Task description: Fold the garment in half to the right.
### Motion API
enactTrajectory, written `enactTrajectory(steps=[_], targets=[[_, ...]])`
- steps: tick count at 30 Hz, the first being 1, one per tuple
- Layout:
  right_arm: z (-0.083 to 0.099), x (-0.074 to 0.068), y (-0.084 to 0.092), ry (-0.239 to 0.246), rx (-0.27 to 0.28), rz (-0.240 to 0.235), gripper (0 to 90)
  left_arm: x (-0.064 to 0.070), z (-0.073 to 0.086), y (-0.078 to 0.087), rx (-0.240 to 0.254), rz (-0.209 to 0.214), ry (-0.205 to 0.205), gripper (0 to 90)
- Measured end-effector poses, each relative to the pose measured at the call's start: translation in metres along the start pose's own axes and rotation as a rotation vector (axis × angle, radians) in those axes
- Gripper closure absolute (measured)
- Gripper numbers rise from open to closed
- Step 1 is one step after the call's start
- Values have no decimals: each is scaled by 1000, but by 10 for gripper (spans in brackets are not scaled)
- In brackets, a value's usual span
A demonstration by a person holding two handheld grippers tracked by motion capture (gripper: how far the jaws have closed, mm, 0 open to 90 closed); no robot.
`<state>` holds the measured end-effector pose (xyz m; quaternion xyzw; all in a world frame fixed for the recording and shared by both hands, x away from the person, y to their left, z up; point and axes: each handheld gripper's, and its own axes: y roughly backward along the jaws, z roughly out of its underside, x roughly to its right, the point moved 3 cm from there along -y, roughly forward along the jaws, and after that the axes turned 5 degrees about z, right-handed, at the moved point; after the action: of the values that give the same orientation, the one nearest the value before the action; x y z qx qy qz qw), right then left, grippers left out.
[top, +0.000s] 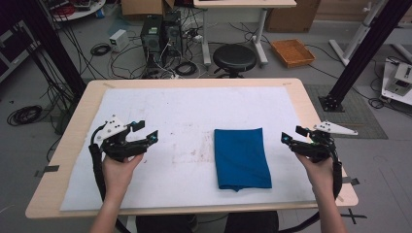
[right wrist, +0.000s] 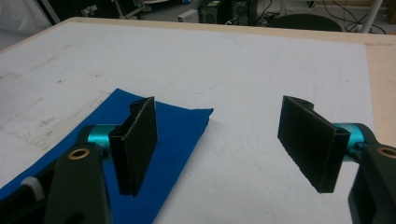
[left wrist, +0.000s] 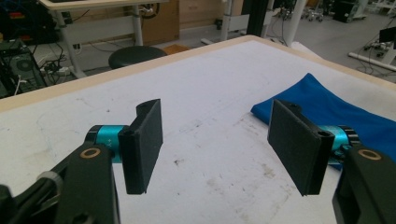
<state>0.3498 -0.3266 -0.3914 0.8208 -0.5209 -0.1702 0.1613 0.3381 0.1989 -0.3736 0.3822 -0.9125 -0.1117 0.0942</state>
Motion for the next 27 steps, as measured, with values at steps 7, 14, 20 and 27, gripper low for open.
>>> enactTrajectory(steps=[7,14,20,27], targets=[[-1,-5,-1,15,0,-16,278,1,1,-2,-3,-6,-3,357],[0,-5,-3,16,-6,-19,271,0,7,-5,-24,-10,0,357],[0,-4,-5,12,-10,-18,265,1,10,-6,-30,-6,-3,357],[1,-4,-9,7,-20,-33,265,3,11,-6,-43,1,-2,357]])
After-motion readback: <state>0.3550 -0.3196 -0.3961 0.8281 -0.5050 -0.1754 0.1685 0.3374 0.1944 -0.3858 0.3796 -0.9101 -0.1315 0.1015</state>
